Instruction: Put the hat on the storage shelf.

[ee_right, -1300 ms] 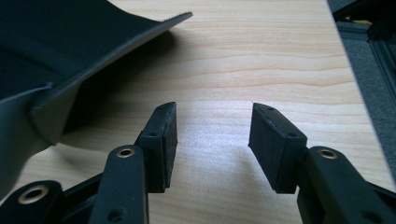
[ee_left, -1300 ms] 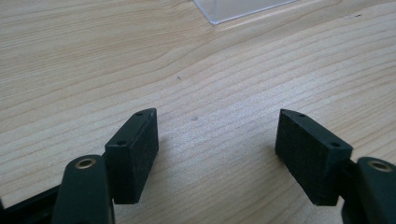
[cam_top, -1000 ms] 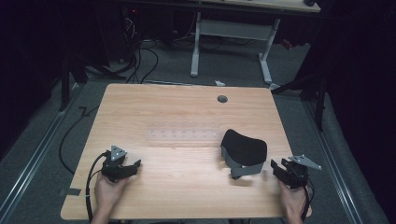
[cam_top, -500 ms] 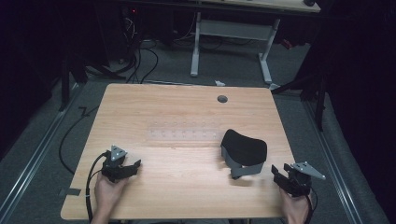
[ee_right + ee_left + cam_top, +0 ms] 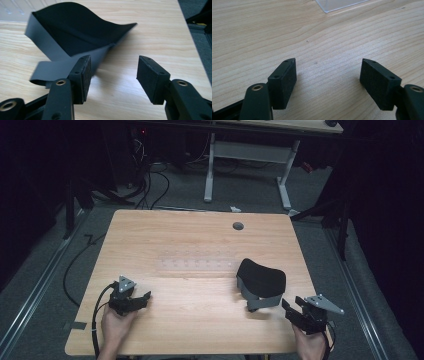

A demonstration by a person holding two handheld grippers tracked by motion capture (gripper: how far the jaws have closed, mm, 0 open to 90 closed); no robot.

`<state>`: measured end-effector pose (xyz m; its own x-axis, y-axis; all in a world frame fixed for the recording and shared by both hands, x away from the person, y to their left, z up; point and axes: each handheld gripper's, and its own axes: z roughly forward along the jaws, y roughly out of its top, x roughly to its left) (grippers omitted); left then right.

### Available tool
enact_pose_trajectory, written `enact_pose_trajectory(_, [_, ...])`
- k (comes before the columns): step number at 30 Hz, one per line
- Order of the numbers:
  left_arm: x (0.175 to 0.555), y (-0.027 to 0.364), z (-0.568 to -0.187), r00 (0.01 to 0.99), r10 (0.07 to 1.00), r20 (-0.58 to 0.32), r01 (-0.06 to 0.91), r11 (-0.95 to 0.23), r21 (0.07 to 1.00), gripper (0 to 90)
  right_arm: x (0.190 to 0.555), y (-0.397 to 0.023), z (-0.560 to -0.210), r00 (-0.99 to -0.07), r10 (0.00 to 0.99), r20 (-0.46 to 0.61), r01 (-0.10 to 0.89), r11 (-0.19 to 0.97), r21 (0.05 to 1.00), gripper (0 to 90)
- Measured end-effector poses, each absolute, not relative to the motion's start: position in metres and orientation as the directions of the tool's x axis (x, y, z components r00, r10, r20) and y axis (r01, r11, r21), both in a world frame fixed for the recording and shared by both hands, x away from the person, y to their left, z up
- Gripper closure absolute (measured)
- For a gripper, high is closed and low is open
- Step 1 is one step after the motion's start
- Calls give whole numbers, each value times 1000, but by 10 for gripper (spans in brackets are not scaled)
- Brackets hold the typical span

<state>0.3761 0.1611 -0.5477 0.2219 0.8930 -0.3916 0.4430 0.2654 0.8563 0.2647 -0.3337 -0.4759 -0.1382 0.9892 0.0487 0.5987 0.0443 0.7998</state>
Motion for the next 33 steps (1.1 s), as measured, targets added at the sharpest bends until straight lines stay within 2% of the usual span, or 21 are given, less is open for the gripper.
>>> enact_pose_trajectory(5, [375, 161, -548, 232, 890, -393, 446, 262, 856, 301, 272, -326, -476, -149, 986, 71, 608, 34, 793, 435])
enact_pose_trajectory(13, [375, 160, -548, 234, 889, -393, 446, 261, 856, 300, 291, -323, -478, -110, 989, 99, 619, -10, 785, 419])
enact_pose_trajectory(21, [375, 160, -548, 237, 888, -393, 449, 258, 856, 298, 314, -324, -494, -93, 986, 137, 643, -45, 765, 448])
enact_pose_trajectory(33, [375, 160, -548, 240, 888, -392, 449, 257, 856, 297, 325, -327, -503, -92, 985, 149, 643, -55, 764, 511])
